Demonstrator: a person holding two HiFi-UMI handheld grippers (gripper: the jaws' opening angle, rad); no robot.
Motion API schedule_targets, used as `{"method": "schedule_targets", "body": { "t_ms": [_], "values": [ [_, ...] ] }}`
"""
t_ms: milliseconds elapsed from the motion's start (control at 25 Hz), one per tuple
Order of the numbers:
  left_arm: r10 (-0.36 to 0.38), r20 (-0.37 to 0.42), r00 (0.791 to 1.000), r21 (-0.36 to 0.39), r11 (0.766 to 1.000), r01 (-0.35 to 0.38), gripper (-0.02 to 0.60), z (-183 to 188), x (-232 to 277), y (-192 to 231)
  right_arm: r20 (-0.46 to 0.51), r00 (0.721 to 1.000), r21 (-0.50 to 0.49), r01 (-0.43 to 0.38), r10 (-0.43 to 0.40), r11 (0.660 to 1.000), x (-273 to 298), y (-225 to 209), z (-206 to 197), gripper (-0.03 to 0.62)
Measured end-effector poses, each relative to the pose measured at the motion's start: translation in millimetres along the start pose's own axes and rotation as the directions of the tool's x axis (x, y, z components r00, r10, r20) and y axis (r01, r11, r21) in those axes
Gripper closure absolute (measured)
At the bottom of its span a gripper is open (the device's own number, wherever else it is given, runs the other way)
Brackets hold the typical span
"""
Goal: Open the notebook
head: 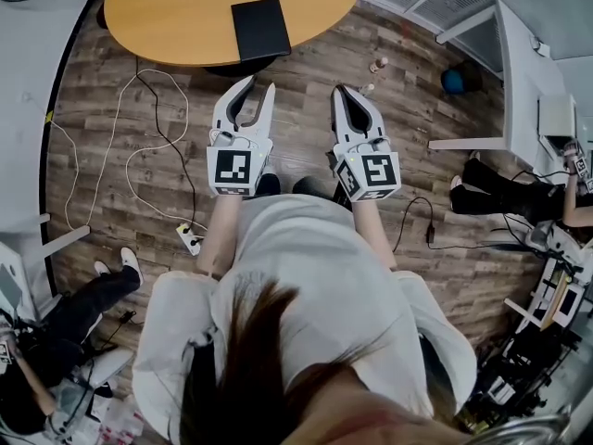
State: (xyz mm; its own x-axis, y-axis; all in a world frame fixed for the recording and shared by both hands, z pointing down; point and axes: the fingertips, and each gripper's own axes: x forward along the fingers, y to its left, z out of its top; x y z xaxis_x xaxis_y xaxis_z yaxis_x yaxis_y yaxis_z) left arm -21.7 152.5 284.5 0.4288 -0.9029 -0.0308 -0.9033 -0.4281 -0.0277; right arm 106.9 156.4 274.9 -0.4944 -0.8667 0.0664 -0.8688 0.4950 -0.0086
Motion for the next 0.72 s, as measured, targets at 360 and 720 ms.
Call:
{"method": "schedule_targets", "body": {
  "t_ms": [360,720],
  "values": [
    [-0.012,-0.014,1.0,-0.007,1.0,0.012,0.476,-5.3,12.5,12.7,0.003,0.999,0.013,0.033,-0.033,0.999,12.8,-5.5,1.4,0.591],
    [0.019,-0.02,1.0,-0.023,1.0,-0.019,0.476,-9.8,44.2,25.6,-0.006,1.0,0.025,0.016,-0.015,1.0,43.1,-28.9,-4.1,0.591]
  ]
}}
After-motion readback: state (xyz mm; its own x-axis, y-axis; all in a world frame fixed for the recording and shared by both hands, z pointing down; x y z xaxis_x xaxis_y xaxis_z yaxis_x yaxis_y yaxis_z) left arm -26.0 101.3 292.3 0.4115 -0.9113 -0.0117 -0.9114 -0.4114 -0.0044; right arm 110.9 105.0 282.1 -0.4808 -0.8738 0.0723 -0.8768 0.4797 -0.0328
